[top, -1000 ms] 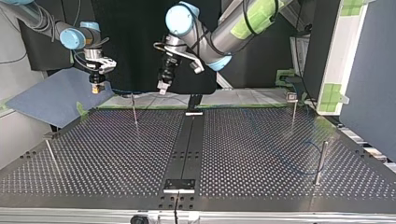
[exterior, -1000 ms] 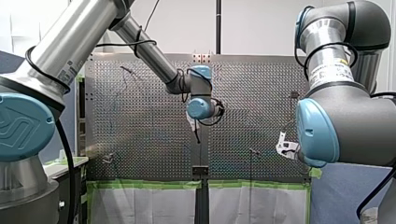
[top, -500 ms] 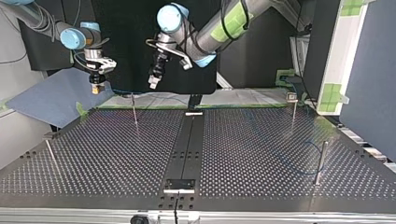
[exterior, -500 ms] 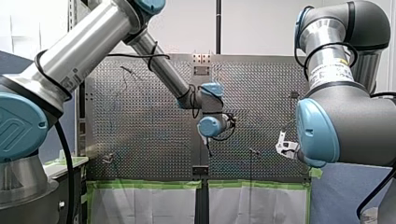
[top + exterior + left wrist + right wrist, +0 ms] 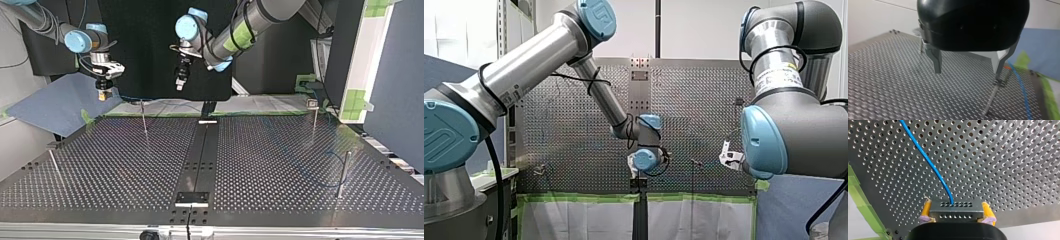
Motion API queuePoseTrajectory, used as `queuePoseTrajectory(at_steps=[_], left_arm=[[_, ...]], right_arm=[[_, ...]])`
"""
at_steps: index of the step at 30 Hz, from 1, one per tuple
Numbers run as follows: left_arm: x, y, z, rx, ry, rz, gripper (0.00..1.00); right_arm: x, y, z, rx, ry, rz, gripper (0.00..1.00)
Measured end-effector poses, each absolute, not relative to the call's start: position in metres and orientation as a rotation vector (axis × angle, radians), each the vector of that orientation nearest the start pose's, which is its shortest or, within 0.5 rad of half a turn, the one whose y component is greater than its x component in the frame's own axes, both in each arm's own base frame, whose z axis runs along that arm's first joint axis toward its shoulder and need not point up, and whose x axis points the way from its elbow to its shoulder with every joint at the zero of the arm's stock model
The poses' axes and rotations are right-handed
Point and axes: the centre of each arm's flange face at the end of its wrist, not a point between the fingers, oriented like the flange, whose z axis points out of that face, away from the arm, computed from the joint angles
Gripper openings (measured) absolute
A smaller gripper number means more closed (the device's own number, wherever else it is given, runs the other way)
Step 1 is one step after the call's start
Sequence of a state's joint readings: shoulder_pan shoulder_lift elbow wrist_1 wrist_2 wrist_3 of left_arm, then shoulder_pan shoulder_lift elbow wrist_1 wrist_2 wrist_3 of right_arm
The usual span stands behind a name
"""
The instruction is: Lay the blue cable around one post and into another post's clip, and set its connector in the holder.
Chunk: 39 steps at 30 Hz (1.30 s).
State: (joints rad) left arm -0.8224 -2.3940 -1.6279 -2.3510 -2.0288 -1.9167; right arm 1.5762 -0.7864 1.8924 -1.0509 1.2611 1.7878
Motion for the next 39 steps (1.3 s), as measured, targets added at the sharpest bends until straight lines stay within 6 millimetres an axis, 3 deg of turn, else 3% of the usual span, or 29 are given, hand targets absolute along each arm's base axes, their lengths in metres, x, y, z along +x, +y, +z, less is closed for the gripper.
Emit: queuePoseTrajectory(at_steps=[19, 35, 39], left_arm=[[0.401, -0.551, -0.038, 0.073, 1.776, -0.467, 0.99], [0.398, -0.535, -0.124, 0.112, 1.886, -0.328, 0.99], [0.397, -0.537, -0.121, 0.124, 1.89, -0.315, 0.99]], right_arm=[[0.167, -0.565, 0.008, 1.387, -1.28, 1.569, 0.0], [0.167, -0.566, 0.009, 1.384, -1.275, 1.572, 0.0], [0.167, -0.566, 0.009, 1.382, -1.275, 1.575, 0.0]])
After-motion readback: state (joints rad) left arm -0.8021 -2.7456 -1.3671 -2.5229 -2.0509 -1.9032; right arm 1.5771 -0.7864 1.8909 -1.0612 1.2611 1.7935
